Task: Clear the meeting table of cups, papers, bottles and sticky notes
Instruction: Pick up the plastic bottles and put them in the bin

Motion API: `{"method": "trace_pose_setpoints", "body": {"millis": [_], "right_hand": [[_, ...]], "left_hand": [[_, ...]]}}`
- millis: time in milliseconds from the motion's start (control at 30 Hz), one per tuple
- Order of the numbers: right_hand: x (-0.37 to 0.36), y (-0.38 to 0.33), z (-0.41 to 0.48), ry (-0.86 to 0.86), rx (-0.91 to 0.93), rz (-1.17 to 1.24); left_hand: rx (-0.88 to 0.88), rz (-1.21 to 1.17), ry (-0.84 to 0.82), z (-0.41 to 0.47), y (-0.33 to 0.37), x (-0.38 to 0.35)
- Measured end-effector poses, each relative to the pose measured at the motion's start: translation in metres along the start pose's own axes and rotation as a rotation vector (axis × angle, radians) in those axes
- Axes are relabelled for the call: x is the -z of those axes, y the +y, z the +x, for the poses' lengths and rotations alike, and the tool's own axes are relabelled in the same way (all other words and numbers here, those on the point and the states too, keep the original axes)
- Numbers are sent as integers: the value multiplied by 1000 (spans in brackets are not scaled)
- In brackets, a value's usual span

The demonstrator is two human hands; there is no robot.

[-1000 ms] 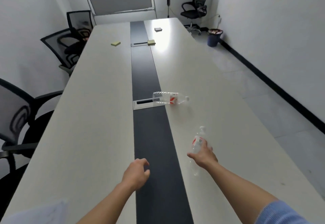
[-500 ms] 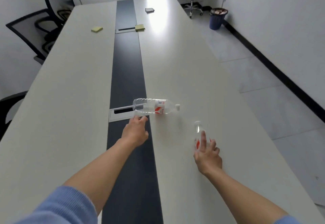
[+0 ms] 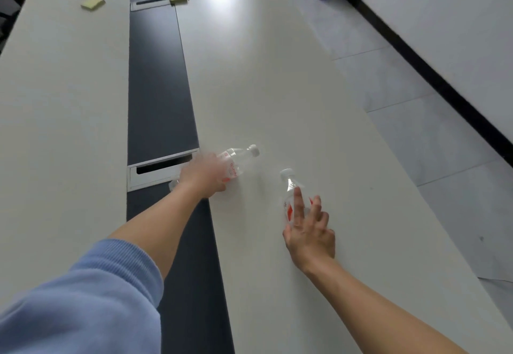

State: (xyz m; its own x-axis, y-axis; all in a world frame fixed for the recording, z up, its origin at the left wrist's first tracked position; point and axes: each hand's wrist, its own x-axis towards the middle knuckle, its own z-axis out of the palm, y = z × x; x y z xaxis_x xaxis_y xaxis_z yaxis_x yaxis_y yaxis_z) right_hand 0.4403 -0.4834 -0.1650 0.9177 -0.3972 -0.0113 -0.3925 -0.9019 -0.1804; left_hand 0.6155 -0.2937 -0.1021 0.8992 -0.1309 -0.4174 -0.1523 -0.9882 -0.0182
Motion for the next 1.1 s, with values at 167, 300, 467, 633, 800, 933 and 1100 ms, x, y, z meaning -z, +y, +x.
{"method": "trace_pose_setpoints", "body": {"millis": [167, 300, 467, 633, 800, 933, 1100], "right_hand": [[16, -1, -4, -100, -28, 16], [34, 6, -40, -165, 9, -12], [48, 38, -114, -273, 31, 9], [67, 79, -184, -306, -43, 41], [86, 109, -245, -381, -94, 167], [120, 164, -307, -488, -333, 299], [174, 235, -363, -371, -492, 495]], "left_hand": [[66, -266, -85, -87, -6, -38], [112, -362, -182, -181, -25, -63], [191, -460, -188, -273, -49, -82], [146, -545, -128, -340, -47, -82], [78, -719, -100, -391, -32, -85], [-16, -783, -108, -439, -6, -91], [-119, -778, -170, -481, 48, -88]]}}
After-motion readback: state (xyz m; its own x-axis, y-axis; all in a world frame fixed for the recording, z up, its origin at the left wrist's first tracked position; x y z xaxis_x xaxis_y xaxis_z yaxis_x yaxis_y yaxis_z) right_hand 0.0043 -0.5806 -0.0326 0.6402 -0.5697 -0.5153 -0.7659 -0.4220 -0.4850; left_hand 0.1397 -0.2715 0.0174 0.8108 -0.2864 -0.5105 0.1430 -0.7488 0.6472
